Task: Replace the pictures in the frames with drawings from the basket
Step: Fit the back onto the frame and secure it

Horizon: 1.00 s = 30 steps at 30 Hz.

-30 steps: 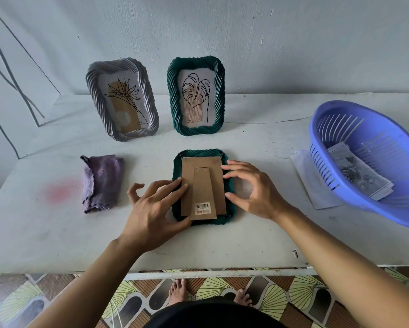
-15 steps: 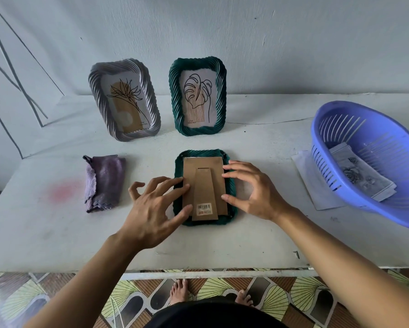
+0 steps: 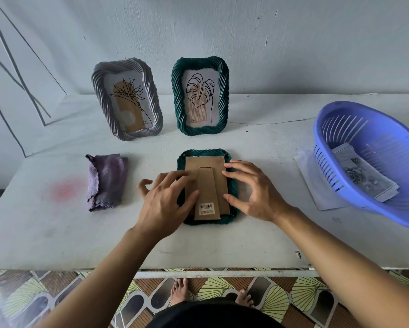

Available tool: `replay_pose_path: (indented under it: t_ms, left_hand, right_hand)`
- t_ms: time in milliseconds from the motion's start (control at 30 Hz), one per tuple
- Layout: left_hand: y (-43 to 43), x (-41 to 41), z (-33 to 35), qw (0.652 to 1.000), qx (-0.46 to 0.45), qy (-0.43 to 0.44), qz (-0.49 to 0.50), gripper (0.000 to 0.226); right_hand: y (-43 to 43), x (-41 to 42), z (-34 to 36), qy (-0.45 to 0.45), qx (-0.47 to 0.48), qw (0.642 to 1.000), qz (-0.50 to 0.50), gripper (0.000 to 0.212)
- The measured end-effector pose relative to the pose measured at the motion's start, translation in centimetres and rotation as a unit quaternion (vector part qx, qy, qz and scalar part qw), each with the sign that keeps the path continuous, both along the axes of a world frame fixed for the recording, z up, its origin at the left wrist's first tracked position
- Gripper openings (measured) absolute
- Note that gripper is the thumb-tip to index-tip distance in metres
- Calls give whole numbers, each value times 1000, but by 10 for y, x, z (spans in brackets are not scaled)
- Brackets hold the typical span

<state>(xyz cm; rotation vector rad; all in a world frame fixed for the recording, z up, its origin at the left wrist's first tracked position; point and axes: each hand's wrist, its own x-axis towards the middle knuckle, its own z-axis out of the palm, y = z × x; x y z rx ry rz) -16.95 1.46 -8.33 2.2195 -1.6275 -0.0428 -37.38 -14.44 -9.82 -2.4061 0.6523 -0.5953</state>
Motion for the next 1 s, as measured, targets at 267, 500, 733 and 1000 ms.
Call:
replay_pose_path:
  t_ms: [267,500,733,1000]
  left_hand:
    - [-30,17,7,1000,-9,12,-1,52]
    - [-66,37,4,998,32,-31,-41,52]
    - [-73,40,6,997,55,9,-49,69]
    - [-84,40,9,993,99,55,-35,61]
  right_hand:
    - [-1,-1,1,13,11,1000,-4,55]
    - [-1,-2,0,21,14,1000,-4,57]
    - [-2,-2,-1,24,13,1000,-4,60]
    - [-2,-2,0,31,10,999,-4,60]
